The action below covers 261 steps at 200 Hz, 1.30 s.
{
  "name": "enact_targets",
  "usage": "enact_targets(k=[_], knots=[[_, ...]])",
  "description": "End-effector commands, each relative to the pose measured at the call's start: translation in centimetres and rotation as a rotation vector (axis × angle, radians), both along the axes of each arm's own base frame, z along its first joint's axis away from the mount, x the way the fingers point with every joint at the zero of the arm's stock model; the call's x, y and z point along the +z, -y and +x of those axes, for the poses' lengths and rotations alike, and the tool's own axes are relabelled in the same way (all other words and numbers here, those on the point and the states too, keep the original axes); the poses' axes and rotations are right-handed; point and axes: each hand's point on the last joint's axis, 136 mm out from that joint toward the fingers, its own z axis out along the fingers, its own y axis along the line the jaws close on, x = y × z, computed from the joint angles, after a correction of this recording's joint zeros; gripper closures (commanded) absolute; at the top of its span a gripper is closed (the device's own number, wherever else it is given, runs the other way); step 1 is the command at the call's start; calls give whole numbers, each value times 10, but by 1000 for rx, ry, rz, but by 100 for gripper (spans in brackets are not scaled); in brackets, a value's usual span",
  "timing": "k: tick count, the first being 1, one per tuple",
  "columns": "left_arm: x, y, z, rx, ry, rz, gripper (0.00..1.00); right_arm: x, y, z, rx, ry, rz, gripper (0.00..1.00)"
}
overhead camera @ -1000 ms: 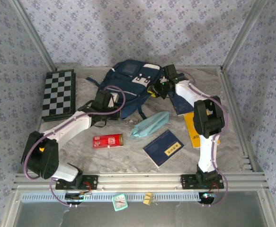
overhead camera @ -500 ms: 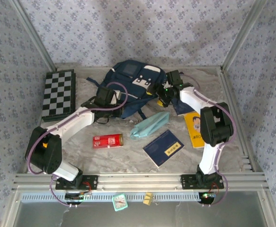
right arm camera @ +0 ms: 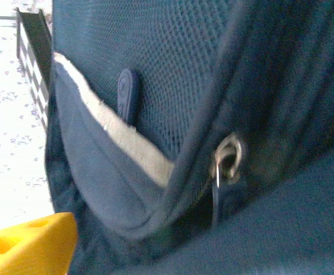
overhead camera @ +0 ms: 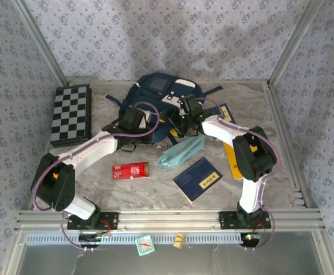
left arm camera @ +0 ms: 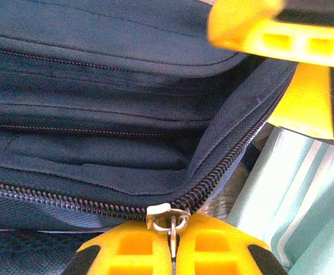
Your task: Pack books, pencil case, and school supplies into a backpack
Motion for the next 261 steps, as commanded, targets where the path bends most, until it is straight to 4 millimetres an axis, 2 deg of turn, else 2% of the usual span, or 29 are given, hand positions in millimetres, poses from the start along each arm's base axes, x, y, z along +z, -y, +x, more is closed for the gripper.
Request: enact_targets(k=[1, 34, 51, 61, 78, 103, 126, 159, 182, 200, 207, 222, 229, 236, 261], knots=[[31, 18, 8, -21, 76, -79, 100, -4, -3, 21, -35, 36, -28, 24], [31, 13, 5, -24, 81, -65, 100, -10, 4, 26, -22, 56, -90, 47], [30, 10, 1, -22, 76, -57, 100, -9, 12, 27, -15, 72, -119, 61], [29, 7, 0, -20, 73, -49, 100, -8, 20, 28, -14, 83, -139, 73], [28, 0, -3, -11, 70, -38, 100, -2, 31, 33, -14, 105, -159, 87], [24, -19, -5, 44, 54, -44, 100, 9, 49, 40, -22, 152, -193, 96], [21, -37, -6, 87, 48, -58, 100, 19, 58, 50, -30, 174, -171, 100], [15, -60, -8, 114, 28, -17, 100, 31, 71, 68, -19, 202, -172, 100], [11, -72, -7, 145, 10, 1, 100, 31, 82, 84, -13, 200, -205, 100], [15, -62, -6, 121, 3, -39, 100, 28, 83, 100, 5, 218, -247, 100], [17, -57, -6, 110, -1, -59, 100, 21, 85, 102, 17, 193, -273, 100], [23, -39, -5, 75, 9, -73, 100, 20, 82, 106, 50, 182, -286, 97], [26, -28, -6, 48, 24, -66, 100, 22, 80, 106, 59, 183, -278, 92], [27, -19, -7, 32, 36, -51, 100, 25, 79, 104, 64, 192, -267, 83], [26, -3, 4, 52, 35, -84, 100, 36, 79, 85, 92, 197, -252, 53]])
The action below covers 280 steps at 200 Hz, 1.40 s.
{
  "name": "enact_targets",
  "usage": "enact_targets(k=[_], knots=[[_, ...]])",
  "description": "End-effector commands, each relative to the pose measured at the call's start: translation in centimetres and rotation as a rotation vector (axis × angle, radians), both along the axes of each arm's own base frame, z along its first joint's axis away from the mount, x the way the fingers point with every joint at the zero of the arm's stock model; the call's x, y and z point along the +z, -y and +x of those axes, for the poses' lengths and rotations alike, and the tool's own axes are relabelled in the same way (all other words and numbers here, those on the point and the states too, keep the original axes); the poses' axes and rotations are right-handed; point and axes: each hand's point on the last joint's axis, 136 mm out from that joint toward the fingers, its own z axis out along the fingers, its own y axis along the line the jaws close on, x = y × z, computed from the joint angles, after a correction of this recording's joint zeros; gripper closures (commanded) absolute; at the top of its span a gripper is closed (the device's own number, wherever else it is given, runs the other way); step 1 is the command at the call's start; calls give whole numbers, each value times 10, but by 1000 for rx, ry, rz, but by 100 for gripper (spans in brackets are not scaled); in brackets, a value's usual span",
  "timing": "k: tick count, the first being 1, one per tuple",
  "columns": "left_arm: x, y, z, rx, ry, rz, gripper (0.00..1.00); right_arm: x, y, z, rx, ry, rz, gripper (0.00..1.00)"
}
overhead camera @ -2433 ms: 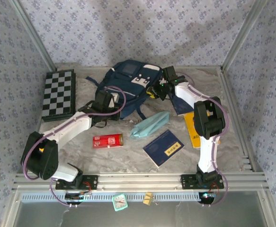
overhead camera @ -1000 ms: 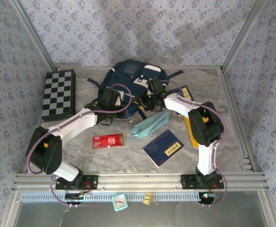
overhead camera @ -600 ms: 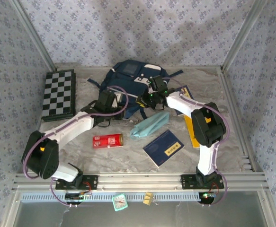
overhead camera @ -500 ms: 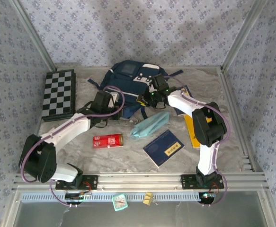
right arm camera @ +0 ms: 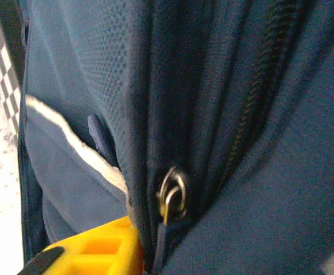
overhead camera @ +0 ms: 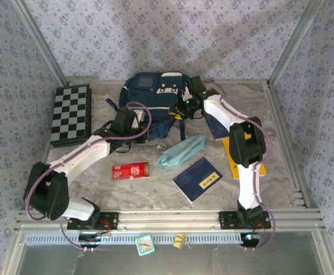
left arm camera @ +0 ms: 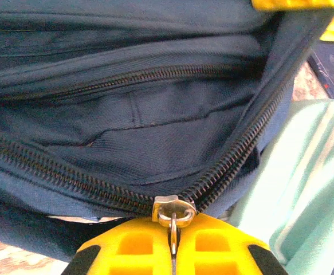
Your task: Pack books, pencil case, and school supplies into a backpack
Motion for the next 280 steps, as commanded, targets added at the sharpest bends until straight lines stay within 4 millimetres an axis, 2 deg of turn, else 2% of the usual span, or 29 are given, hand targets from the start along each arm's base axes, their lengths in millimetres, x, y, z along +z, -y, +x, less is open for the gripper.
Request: enact_targets(k=[1, 16, 49, 78, 116, 136, 160, 189, 201, 228, 243, 260, 280], knots=[[13, 13, 6, 17, 0, -29, 100, 23, 41, 29, -77, 155, -75, 51], [15, 18, 12, 29, 3, -50, 100, 24, 48, 13, -83, 116, -52, 37], [17, 36, 15, 1, 4, -83, 100, 21, 63, -30, -157, 11, -22, 20], [18, 54, 13, -40, 14, -81, 100, 21, 40, -55, -220, -54, 90, 15], [21, 67, 9, -60, 23, -86, 100, 14, 19, -59, -341, -85, 106, 13], [23, 74, 7, -79, 32, -92, 100, 9, 6, -57, -377, -90, 111, 17], [26, 77, 8, -84, 33, -90, 100, 1, 1, -54, -401, -75, 75, 26], [27, 78, 4, -91, 35, -88, 100, -3, 0, -44, -377, -23, 23, 47], [26, 75, 2, -86, 33, -86, 100, -5, -3, -39, -341, -5, -17, 60], [30, 76, -16, -111, 14, -115, 100, -4, -25, -34, -218, 21, -43, 81], [28, 75, -23, -112, 9, -123, 100, 0, -34, -34, -168, 56, -66, 86], [21, 69, -23, -96, 5, -92, 100, -1, -31, -36, -136, 64, -117, 90], [18, 62, -20, -72, -8, -87, 100, -1, -12, -30, -152, 65, -124, 96]])
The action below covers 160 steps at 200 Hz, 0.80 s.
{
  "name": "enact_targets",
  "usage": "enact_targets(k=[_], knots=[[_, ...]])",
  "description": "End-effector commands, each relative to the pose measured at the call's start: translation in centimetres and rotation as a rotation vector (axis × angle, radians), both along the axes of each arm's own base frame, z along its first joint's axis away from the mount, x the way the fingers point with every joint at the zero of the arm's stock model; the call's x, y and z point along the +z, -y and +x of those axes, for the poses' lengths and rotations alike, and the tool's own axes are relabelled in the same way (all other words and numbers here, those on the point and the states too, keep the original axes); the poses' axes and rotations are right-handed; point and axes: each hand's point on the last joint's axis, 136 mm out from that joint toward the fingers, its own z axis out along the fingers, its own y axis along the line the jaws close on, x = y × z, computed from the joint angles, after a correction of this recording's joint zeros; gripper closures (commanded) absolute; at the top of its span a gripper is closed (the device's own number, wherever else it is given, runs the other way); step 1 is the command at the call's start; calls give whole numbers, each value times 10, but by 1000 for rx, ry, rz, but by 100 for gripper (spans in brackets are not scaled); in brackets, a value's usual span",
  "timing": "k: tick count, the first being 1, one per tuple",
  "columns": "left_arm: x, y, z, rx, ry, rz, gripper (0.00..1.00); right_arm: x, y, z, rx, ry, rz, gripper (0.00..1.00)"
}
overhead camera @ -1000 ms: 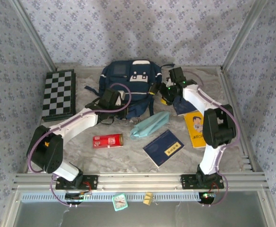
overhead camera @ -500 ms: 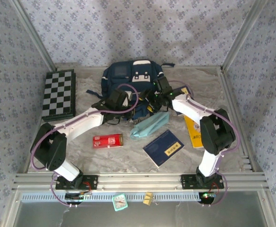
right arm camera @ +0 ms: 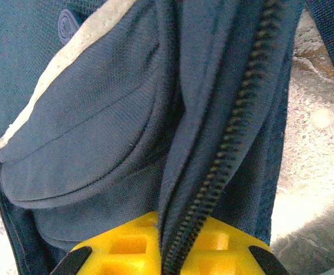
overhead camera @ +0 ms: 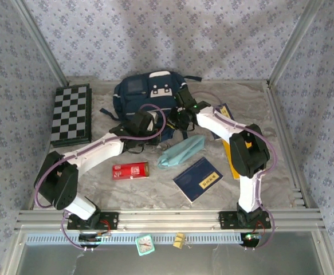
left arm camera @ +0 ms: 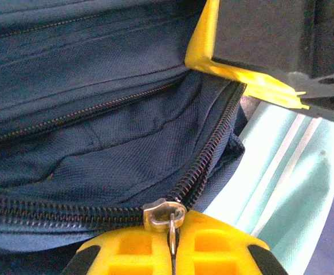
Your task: Pack books, pencil case, and school supplies into a backpack
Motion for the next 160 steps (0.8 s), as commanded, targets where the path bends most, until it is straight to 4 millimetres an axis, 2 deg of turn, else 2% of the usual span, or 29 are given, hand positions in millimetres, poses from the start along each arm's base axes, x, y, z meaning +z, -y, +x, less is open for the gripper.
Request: enact_targets(k=[1, 30, 51, 94, 116, 141, 160], knots=[[32, 15, -10, -55, 43, -92, 100, 12, 13, 21, 32, 95, -34, 96], [24, 2, -5, -17, 24, -81, 100, 22, 46, 33, 17, 127, -60, 100], [13, -22, 0, 60, 3, -67, 100, 32, 64, 41, 30, 146, -63, 100], [-1, -72, 4, 159, -18, -65, 100, 25, 93, 58, 48, 115, -62, 100], [-10, -88, 9, 188, -41, -52, 100, 23, 103, 63, 46, 114, -126, 100], [-9, -89, 14, 193, -54, -61, 100, 25, 107, 63, 67, 140, -169, 97], [2, -76, 16, 163, -39, -131, 100, 32, 98, 55, 131, 164, -171, 94]])
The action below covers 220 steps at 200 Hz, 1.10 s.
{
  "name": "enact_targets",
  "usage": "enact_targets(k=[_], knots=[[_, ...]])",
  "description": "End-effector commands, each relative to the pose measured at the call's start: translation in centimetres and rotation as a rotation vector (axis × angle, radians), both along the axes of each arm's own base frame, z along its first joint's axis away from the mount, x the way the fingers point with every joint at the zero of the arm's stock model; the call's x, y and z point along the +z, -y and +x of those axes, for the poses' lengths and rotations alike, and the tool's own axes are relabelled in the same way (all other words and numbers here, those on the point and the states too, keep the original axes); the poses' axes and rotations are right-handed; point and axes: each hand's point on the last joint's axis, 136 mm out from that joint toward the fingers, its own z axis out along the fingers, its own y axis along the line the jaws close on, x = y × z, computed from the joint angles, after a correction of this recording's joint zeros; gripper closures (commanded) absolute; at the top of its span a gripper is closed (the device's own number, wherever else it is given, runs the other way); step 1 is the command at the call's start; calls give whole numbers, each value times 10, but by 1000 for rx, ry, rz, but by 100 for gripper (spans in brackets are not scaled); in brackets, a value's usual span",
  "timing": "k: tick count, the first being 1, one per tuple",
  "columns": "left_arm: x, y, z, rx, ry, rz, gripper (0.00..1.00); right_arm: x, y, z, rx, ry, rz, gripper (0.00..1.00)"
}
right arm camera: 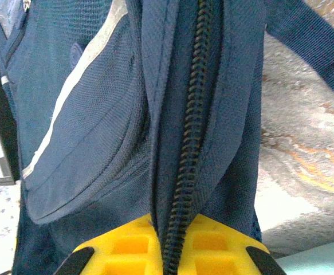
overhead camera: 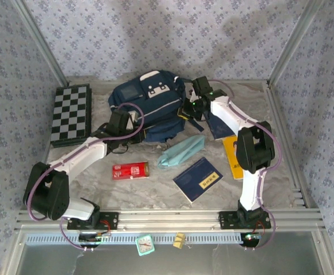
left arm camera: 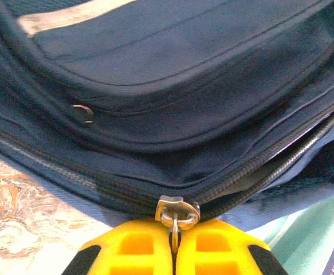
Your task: Pack books, pencil case, and school supplies into a backpack
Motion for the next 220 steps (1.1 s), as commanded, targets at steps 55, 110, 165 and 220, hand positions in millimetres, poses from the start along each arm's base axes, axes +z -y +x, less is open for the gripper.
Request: enact_targets(k=[55, 110, 165, 220], knots=[[21, 7, 9, -14, 27, -61, 100, 40, 10, -21, 191, 260, -93, 51], [27, 19, 9, -42, 45, -72, 100, 34, -30, -70, 119, 93, -5, 27], [24, 31, 10, -56, 44, -53, 100, 7, -62, -71, -238, -73, 123, 15], [21, 43, 7, -86, 31, -38, 100, -25, -73, -54, -357, -103, 75, 19]])
